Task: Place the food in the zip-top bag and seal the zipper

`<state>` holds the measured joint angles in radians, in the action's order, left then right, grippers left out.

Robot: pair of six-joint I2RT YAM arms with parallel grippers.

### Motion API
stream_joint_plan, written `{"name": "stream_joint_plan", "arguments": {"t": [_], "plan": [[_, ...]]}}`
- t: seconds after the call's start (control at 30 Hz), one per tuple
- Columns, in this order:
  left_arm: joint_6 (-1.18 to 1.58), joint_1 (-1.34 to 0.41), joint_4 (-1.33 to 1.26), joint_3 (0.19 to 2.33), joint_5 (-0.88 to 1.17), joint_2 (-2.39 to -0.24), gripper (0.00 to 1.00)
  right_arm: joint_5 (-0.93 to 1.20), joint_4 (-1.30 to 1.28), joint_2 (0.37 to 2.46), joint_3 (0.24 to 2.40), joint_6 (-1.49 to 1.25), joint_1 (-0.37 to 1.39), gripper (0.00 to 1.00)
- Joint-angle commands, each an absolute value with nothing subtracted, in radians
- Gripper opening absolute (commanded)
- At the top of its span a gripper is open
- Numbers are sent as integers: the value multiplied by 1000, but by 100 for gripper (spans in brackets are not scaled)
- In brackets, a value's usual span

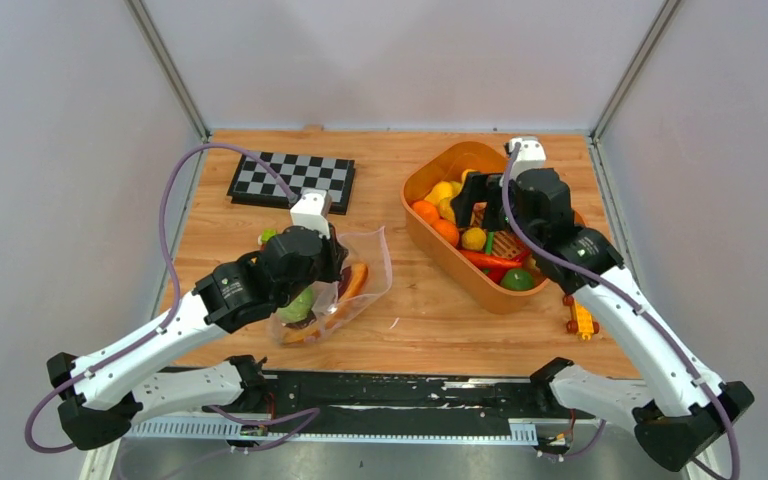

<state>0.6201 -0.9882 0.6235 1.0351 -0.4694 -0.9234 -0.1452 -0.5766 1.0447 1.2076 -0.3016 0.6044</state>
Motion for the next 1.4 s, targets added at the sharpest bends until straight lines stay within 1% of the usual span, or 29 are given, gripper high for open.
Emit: {"name": "stream_joint_plan", "arguments": {"t": [0.0, 0.13, 0.3, 0.4, 0.53, 0.57, 0.67, 0.73, 0.9, 0.97, 1.1, 1.13, 1.2, 1.27, 1.33, 1.37], "plan": [[619, -986, 551, 1039, -448, -904, 2, -216, -601, 1092, 1162, -302, 428, 96], [621, -987, 551, 1042, -432, -909, 2, -40, -550, 1172, 1172, -356, 294, 94], [625, -986, 560, 1030, -432, -900, 2, -17, -453, 1263, 1185, -391, 270, 97], [627, -986, 564, 1025, -427, -897, 2, 16, -487, 1356, 1244, -395, 262, 98], [627, -986, 578, 1027, -424, -888, 2, -51, -562, 1476, 1368, -305, 236, 100], [628, -986, 581, 1025, -425, -885, 2, -32, -569, 1506, 1394, -295, 218, 100], [631, -986, 583, 1013, -428, -875, 2, 113, -605, 1584, 1479, -290, 167, 100], [639, -986, 576, 1005, -433, -872, 2, 132, -606, 1627, 1485, -309, 164, 99], [635, -987, 570, 1011, -425, -884, 2, 214, -565, 1719, 1458, -360, 165, 89], [636, -986, 570, 1013, -423, -890, 3, 230, -546, 1751, 1453, -370, 168, 88], [638, -986, 572, 1018, -414, -898, 2, 197, -525, 1812, 1459, -370, 173, 88], [638, -986, 572, 1019, -412, -898, 2, 214, -528, 1820, 1470, -361, 174, 84], [637, -986, 576, 1023, -412, -895, 2, 215, -521, 1815, 1470, -357, 173, 81], [637, -986, 577, 1025, -416, -894, 2, 188, -495, 1803, 1447, -351, 173, 79], [637, -986, 577, 1025, -418, -891, 2, 160, -494, 1802, 1436, -344, 172, 72], [637, -986, 577, 1024, -419, -891, 2, 147, -495, 1802, 1435, -338, 172, 71]]}}
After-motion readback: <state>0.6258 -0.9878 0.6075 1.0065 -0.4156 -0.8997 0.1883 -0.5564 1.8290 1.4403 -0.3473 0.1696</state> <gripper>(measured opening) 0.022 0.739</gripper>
